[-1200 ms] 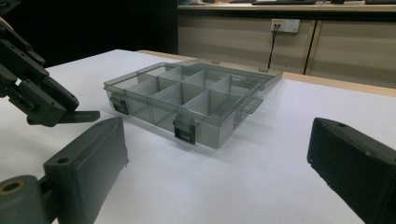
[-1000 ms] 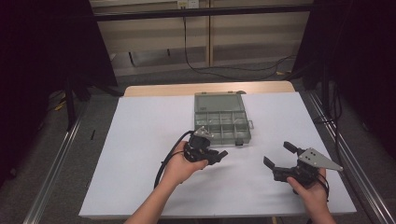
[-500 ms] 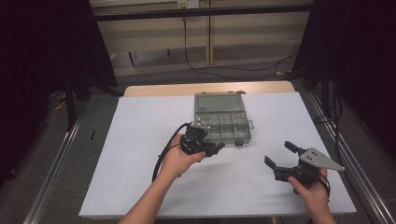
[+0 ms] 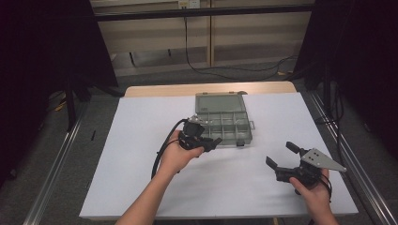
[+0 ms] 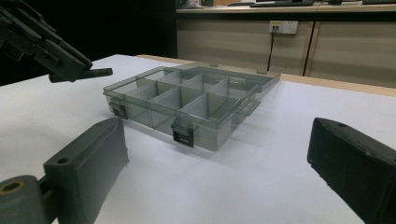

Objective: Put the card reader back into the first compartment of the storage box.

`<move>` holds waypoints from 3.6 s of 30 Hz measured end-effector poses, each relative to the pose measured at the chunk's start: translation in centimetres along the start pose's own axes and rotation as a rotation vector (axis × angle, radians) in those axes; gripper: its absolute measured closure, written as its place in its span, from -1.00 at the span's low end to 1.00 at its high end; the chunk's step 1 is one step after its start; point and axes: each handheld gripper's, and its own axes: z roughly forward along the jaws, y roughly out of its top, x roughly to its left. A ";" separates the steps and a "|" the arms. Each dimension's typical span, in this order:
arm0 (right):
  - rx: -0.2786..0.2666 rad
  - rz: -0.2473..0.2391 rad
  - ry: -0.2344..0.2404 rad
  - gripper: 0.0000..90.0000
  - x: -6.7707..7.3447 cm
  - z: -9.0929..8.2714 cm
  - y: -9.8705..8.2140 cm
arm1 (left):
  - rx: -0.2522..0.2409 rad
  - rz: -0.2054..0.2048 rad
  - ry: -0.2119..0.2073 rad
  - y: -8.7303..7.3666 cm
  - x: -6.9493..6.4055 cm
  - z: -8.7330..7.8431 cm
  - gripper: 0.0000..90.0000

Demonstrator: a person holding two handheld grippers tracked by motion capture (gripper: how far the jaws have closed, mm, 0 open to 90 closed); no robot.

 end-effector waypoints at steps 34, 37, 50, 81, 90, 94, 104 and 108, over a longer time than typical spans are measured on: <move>0.001 -0.007 0.009 -0.91 0.1 0.1 0.0 | -0.018 -0.058 0.094 2.4 2.4 -0.3 0.64; 0.000 -0.009 0.013 -0.91 0.2 0.1 0.0 | -0.014 -0.068 0.102 2.6 2.7 -0.1 0.64; 0.002 -0.008 0.013 -0.91 0.1 0.2 -0.1 | -0.024 -0.106 0.140 2.9 3.8 0.1 0.64; -0.002 -0.012 0.021 -0.91 0.2 0.1 0.0 | -0.033 -0.156 0.214 3.7 5.3 1.4 0.64; -0.006 -0.016 0.025 -0.91 0.3 0.1 0.0 | -0.049 -0.182 0.249 3.9 5.7 1.8 0.64; -0.007 -0.010 0.027 -0.91 0.3 0.1 0.1 | -0.045 -0.190 0.267 3.9 6.1 2.1 0.64; -0.009 -0.006 0.023 -0.91 0.2 0.0 0.1 | -0.045 -0.208 0.284 4.0 6.7 2.5 0.64; -0.009 -0.004 0.023 -0.91 0.3 0.0 0.1 | -0.053 -0.218 0.290 4.0 6.8 2.6 0.64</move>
